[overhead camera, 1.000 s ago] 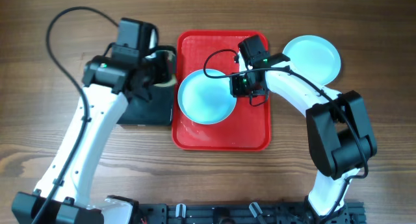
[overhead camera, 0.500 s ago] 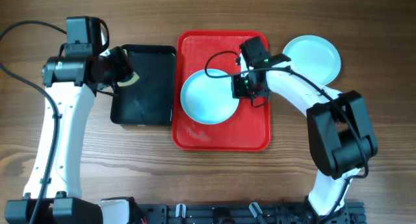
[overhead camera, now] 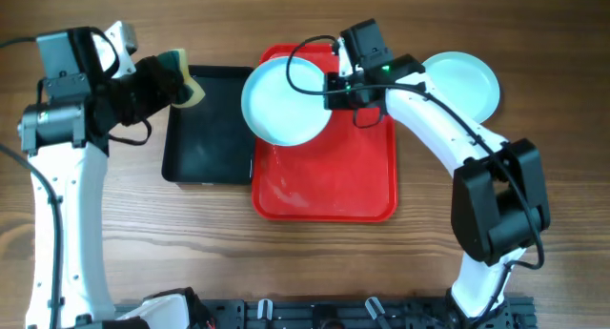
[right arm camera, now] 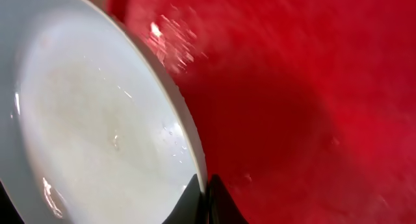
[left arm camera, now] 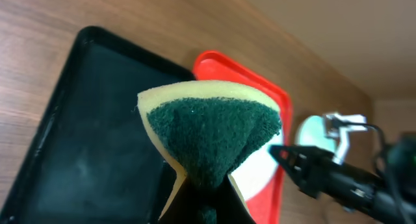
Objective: Clean dirty plates on tray and stack at the side
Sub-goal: 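Move the sponge left over the black tray with the left gripper, then lift the pale-green plate with the right gripper and tilt it up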
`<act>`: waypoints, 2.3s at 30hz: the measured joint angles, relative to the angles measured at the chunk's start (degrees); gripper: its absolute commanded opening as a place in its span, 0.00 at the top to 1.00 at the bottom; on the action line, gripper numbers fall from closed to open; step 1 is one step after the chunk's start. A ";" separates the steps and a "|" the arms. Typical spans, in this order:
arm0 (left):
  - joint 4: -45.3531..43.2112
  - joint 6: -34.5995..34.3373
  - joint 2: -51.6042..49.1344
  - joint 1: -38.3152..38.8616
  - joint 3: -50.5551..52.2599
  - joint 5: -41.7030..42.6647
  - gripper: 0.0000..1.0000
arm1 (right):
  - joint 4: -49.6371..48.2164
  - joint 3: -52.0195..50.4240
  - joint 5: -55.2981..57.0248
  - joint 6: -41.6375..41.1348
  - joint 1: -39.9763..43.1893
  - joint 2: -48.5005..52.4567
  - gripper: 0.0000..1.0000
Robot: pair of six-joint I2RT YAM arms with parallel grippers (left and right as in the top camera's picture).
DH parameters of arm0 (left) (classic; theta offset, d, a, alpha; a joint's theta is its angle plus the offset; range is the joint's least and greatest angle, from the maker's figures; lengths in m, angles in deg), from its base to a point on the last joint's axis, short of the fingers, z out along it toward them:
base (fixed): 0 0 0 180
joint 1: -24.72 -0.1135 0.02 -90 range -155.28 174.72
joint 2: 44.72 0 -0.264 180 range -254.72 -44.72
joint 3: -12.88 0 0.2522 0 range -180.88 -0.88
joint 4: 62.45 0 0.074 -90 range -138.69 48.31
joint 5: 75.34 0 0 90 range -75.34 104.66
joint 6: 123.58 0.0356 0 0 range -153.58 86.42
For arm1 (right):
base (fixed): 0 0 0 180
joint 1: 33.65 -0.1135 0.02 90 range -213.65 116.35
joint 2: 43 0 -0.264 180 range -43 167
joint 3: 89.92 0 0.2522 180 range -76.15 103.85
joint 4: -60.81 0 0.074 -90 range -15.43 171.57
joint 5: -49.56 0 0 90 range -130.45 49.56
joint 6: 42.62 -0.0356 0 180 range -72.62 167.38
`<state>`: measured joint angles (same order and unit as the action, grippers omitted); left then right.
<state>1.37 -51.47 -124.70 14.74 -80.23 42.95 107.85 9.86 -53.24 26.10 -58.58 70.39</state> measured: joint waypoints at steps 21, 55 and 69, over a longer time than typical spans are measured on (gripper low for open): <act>5.70 1.51 1.88 -2.54 0.00 -9.20 0.96 | -38.71 0.70 30.38 20.06 -19.93 2.82 0.96; 4.79 1.51 1.44 -1.33 3.98 -10.05 0.96 | -60.24 0.70 35.41 70.40 -25.88 3.21 0.96; 3.56 5.62 1.44 -1.33 4.00 -10.05 0.96 | -38.40 1.03 24.57 24.87 -16.65 3.45 0.96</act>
<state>4.93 -45.86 -123.26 13.41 -76.23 32.90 69.45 10.89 -28.67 50.98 -75.24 73.84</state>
